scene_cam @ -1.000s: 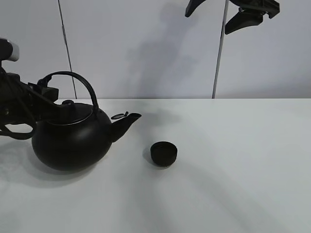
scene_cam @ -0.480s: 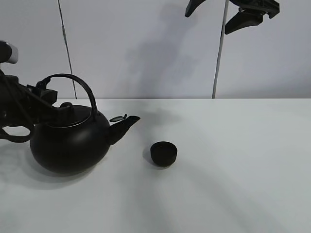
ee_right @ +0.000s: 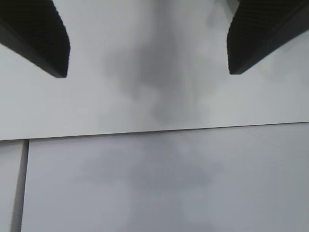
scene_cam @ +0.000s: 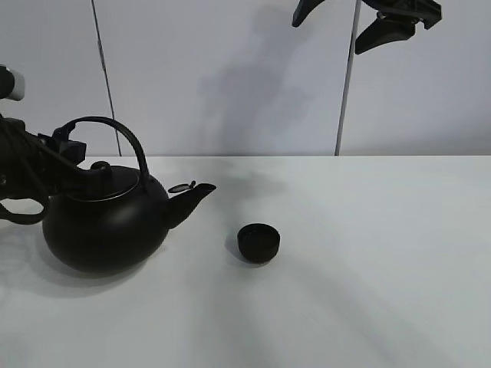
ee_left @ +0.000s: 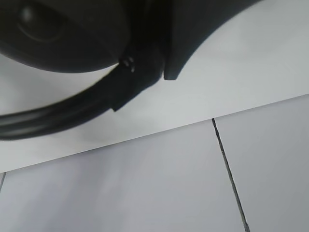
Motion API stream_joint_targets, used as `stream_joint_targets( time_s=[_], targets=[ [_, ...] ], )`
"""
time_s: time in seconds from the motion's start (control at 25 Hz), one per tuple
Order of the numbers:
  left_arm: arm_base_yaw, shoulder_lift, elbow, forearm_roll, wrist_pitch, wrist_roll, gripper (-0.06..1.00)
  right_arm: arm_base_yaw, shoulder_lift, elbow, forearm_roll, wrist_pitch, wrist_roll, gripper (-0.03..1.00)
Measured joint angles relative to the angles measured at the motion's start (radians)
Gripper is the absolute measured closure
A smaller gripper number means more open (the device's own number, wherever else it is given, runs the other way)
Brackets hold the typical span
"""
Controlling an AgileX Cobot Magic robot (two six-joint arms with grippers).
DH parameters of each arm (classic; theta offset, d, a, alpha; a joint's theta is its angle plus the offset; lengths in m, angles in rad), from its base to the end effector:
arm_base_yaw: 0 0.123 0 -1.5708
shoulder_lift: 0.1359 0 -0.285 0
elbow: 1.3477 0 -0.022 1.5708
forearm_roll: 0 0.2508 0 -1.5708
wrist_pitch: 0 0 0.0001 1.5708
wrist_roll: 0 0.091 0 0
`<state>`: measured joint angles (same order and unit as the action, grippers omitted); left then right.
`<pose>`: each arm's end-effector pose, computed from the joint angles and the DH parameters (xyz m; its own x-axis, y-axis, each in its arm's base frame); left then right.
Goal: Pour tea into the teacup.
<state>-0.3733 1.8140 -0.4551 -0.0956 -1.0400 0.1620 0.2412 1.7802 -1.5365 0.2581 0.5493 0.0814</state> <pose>0.2715 -0.0983 0.1335 -0.1815 0.1923 -0.9644 0.3115 0.9415 0.1291 0.4021 0.1114 0.3163 -0.6910 0.1344 -0.7103 -0.1366 0.9406 0.3109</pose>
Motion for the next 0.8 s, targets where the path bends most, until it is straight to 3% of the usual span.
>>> stream_joint_targets(
  time_s=[0.8],
  targets=[
    [0.0, 0.047, 0.0, 0.025, -0.004, -0.036, 0.83, 0.0, 0.0, 0.0, 0.0, 0.0, 0.0, 0.36]
  ],
)
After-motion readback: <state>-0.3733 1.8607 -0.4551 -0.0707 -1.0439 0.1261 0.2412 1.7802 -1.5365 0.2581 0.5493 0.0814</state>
